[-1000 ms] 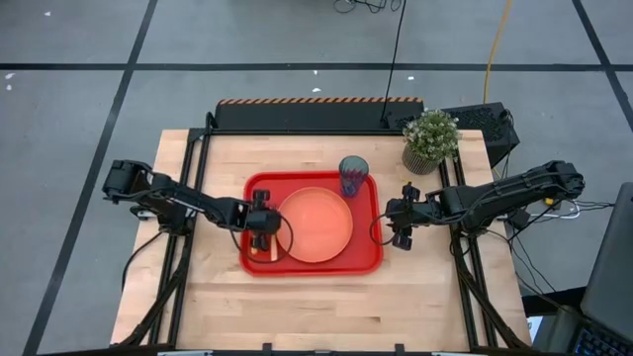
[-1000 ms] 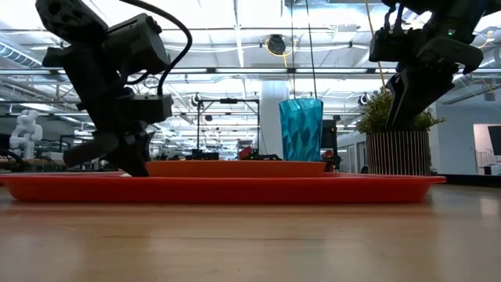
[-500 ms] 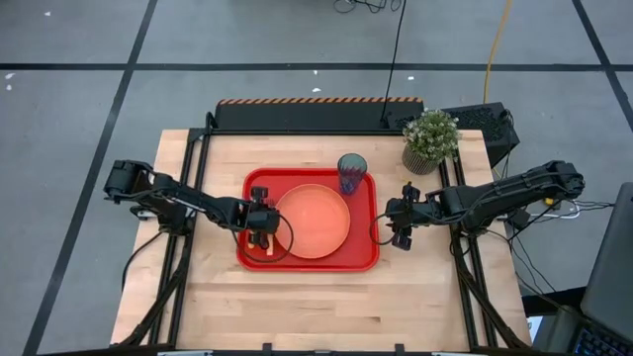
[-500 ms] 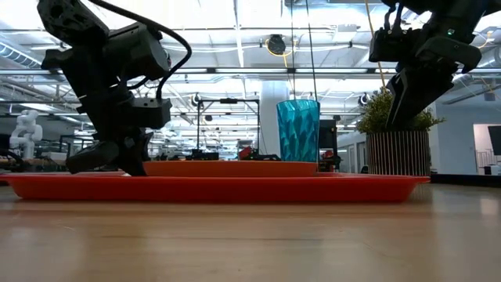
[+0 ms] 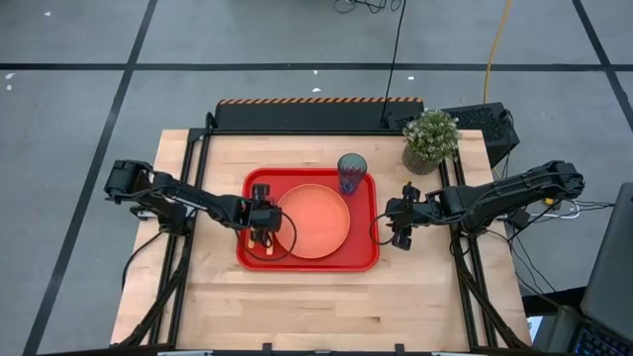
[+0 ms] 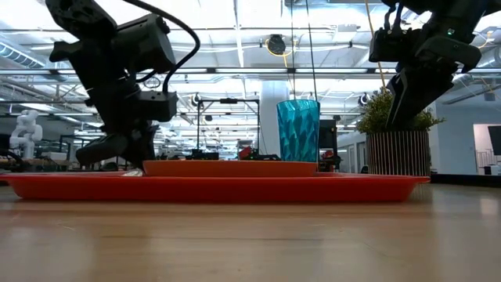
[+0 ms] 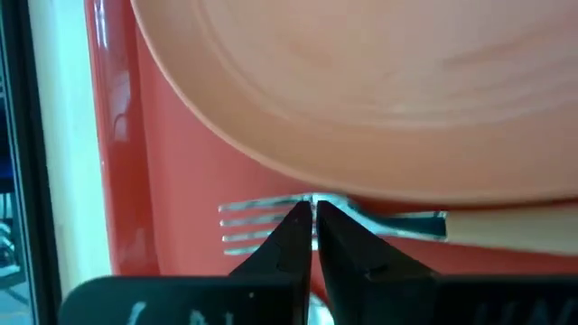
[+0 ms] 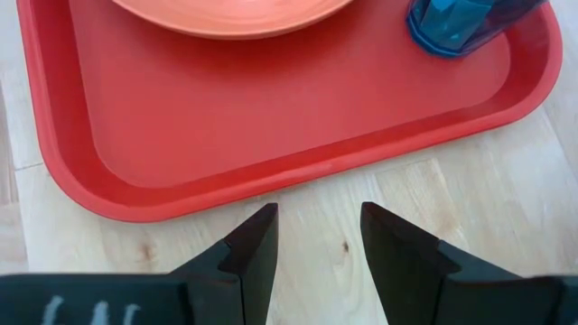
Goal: Pick and place plate/cup/fork/spoon on tray
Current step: Adjust the the light orange spoon on the orange serving tray
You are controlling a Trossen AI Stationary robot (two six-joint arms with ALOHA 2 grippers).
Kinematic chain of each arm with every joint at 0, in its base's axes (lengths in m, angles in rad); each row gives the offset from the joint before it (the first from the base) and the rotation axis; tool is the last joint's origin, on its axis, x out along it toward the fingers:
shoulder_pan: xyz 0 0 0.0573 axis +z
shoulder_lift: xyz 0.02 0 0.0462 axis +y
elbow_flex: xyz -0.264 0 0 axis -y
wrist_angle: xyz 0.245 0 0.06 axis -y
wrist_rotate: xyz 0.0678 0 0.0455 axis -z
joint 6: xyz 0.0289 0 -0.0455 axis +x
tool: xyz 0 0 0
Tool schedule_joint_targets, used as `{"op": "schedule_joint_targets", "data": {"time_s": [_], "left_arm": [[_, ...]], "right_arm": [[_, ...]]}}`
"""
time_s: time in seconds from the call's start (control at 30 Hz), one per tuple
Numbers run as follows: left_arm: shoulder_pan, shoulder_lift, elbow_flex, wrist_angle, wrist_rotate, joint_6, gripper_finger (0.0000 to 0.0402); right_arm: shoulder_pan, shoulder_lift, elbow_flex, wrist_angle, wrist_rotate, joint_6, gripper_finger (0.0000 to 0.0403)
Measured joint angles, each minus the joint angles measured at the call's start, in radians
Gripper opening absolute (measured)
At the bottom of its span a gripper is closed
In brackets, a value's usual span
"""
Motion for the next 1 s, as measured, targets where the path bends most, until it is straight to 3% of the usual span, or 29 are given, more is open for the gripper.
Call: {"op": "schedule_joint_targets", "data": {"time_s": [0.13, 0.37, 0.53, 0.63, 1.0], "left_arm": [[0.002, -0.007, 0.0, -0.039, 0.0, -0.034, 0.0026], [-0.035, -0.145, 0.041, -0.235, 0.048, -0.176, 0.0026], [-0.067, -0.205, 0.062, -0.196, 0.338, -0.268, 0.0026], [-0.127, -0.204, 0.072, -0.203, 0.446, -0.313, 0.0026], [-0.263, -0.182, 0.092, -0.181, 0.535, -0.474, 0.0026]], "right_arm": [[0.0, 0.0, 0.0, -0.006, -0.001, 0.004, 0.0153], [0.001, -0.001, 0.0, -0.026, 0.0, 0.013, 0.0153], [0.001, 0.0, 0.0, -0.018, 0.0, 0.013, 0.0153], [0.001, -0.001, 0.0, -0.02, 0.0, 0.013, 0.0153], [0.001, 0.0, 0.0, -0.006, 0.0, -0.001, 0.0153]]}}
